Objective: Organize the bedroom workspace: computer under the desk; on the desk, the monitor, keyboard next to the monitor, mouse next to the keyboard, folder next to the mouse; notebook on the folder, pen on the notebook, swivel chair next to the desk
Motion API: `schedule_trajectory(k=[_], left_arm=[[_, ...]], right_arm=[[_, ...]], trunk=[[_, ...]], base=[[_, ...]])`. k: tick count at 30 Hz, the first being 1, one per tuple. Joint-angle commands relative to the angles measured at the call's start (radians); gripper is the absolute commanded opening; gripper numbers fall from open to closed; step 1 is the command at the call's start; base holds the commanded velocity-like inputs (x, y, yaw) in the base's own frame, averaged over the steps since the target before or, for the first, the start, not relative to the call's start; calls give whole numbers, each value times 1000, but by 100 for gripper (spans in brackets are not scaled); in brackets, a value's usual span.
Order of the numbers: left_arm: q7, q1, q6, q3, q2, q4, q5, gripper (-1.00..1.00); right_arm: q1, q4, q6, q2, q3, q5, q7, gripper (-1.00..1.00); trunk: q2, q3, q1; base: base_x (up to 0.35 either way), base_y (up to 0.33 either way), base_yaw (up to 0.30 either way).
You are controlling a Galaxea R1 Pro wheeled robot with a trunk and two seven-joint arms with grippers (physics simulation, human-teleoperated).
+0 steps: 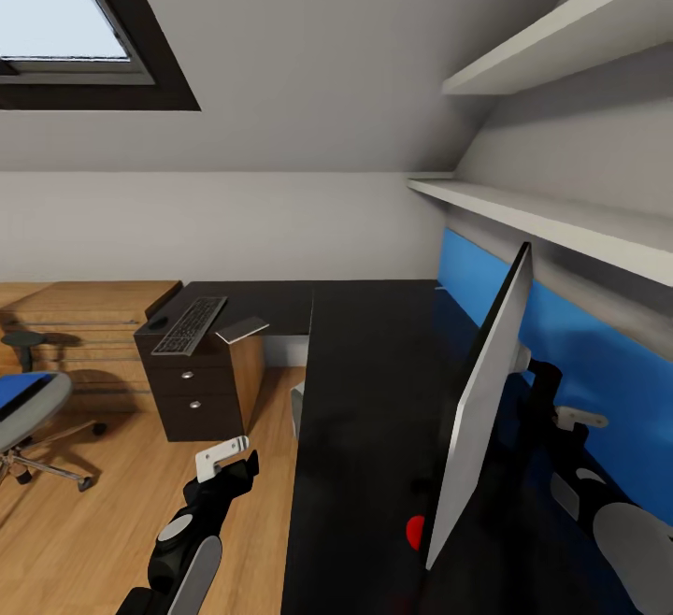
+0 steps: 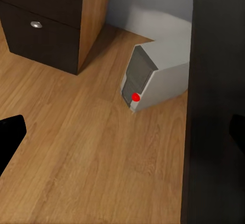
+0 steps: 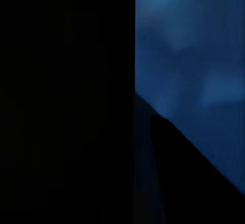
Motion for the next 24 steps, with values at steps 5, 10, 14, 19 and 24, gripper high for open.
schedule_trajectory(k=[5, 10, 14, 19, 24], left_arm=[[8, -1, 2, -1, 0, -2, 9, 100], [8, -1, 2, -1, 0, -2, 9, 100], [8, -1, 2, -1, 0, -1, 9, 100], [8, -1, 2, -1, 0, -1, 9, 100], [8, -1, 2, -1, 0, -1, 9, 100]], right_arm=[[-1, 0, -4, 0, 4, 3, 9, -100], [-1, 0, -4, 0, 4, 3, 9, -100], [-1, 0, -4, 0, 4, 3, 9, -100], [-1, 0, -4, 0, 4, 3, 9, -100], [-1, 0, -4, 0, 4, 3, 9, -100]], trunk=[[-1, -1, 0], [-1, -1, 0], [-1, -1, 0], [-1, -1, 0], [-1, -1, 0]], base=[[0, -3, 0], [25, -95, 0], [28, -65, 0], [3, -8, 0], [46, -1, 0]])
